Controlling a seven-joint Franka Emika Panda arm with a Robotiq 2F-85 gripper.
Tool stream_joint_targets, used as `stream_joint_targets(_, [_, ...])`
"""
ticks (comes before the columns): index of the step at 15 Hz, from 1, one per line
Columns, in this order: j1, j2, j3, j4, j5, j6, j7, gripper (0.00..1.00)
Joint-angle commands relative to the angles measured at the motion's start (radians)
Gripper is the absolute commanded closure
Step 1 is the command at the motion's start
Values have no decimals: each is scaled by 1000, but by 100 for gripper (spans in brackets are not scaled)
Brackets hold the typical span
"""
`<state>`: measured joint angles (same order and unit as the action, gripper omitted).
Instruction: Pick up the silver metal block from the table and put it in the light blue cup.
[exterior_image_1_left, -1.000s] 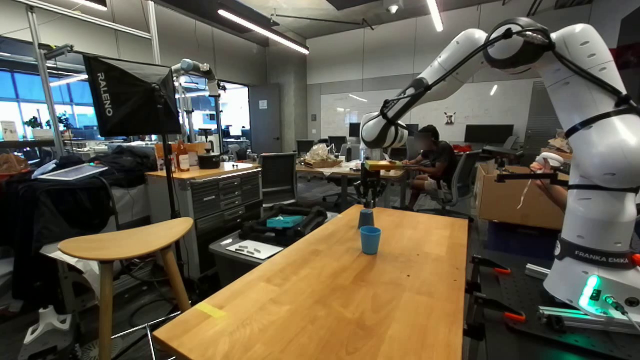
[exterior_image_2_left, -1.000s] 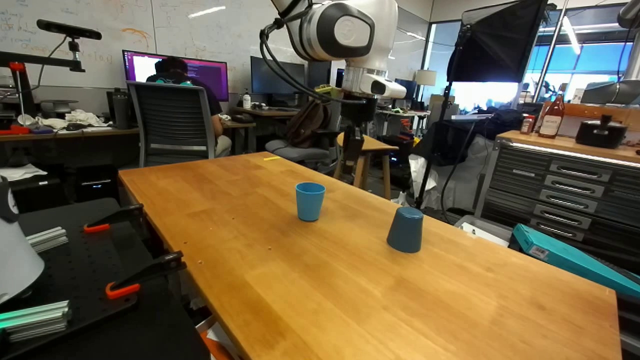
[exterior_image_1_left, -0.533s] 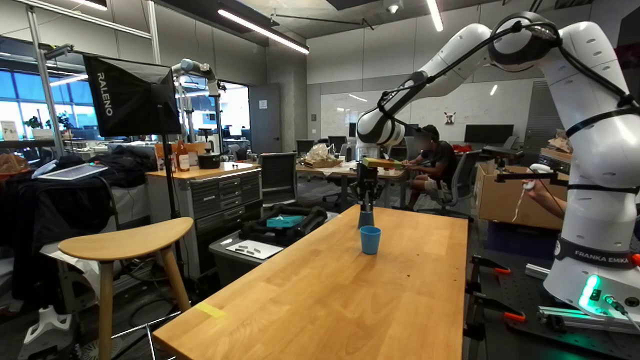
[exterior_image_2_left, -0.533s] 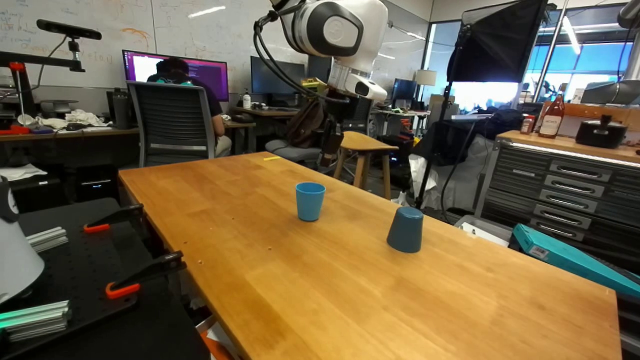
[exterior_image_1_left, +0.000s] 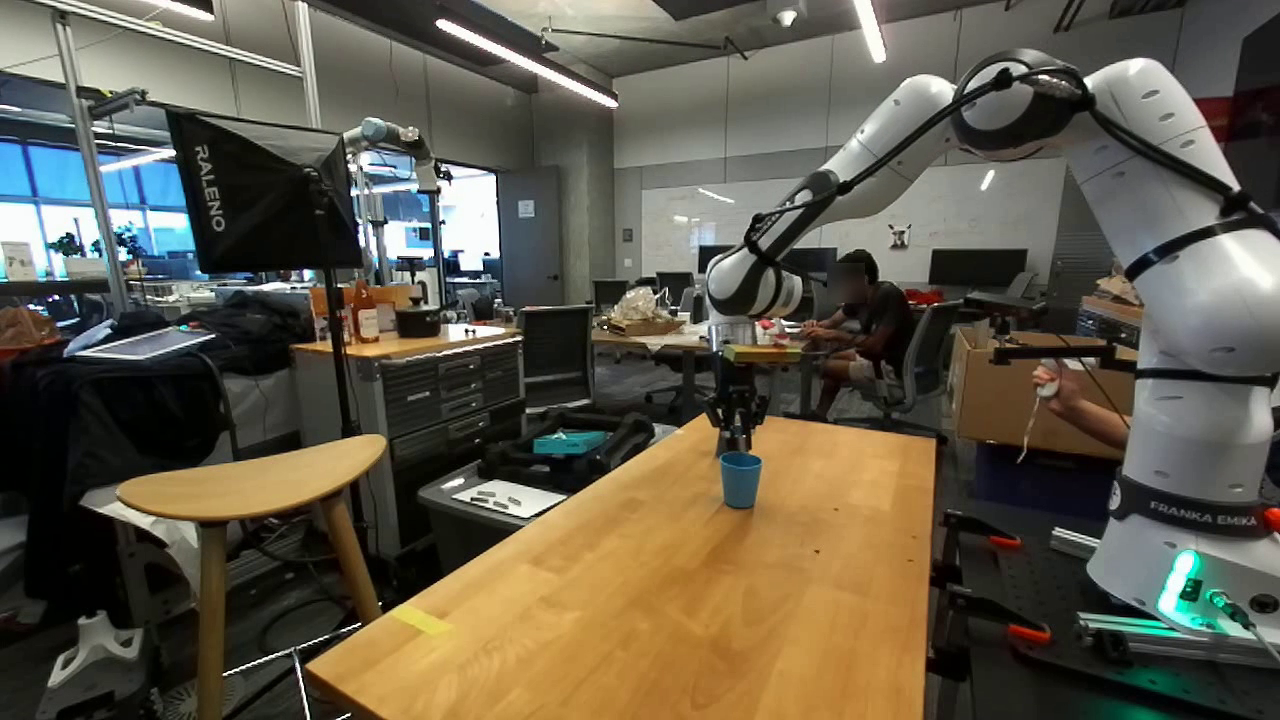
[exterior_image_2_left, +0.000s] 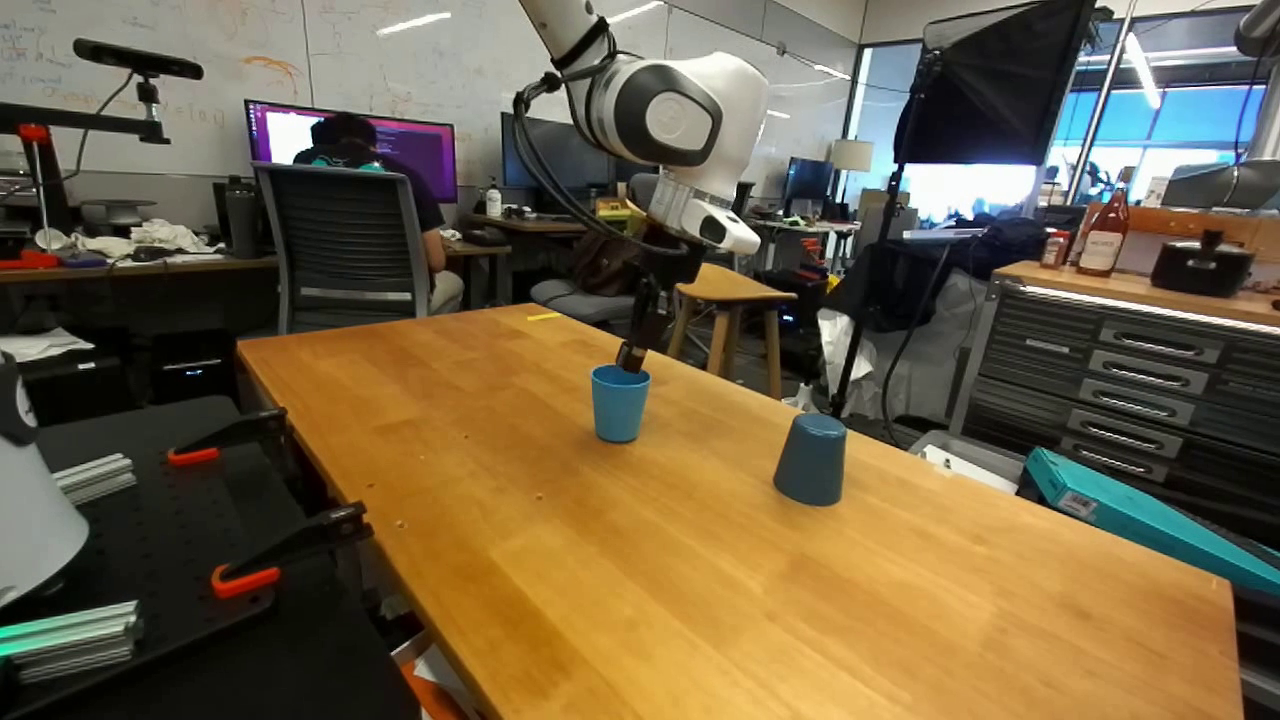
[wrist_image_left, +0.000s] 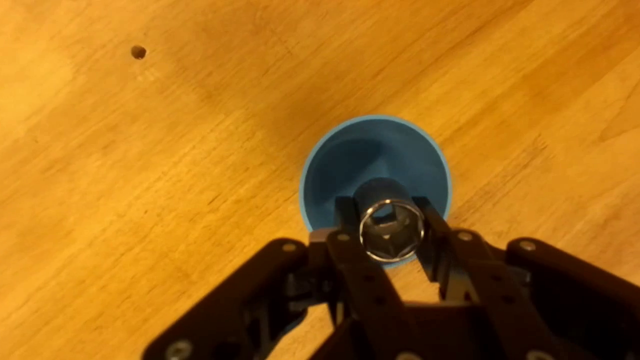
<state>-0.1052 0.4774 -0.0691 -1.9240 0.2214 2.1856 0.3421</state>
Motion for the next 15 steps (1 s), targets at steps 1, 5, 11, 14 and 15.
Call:
stream_joint_targets(1, [4, 57, -7, 69, 16, -30, -4, 83])
stream_joint_targets(5, [3, 83, -7, 89, 15, -40, -4, 43])
stream_joint_targets(11, [-3, 82, -11, 117, 11, -53, -13, 72])
stream_joint_targets(14, [-16, 40, -7, 98, 27, -77, -27, 93])
stream_joint_targets(15, [-22, 20, -9, 97, 27, -91, -33, 95])
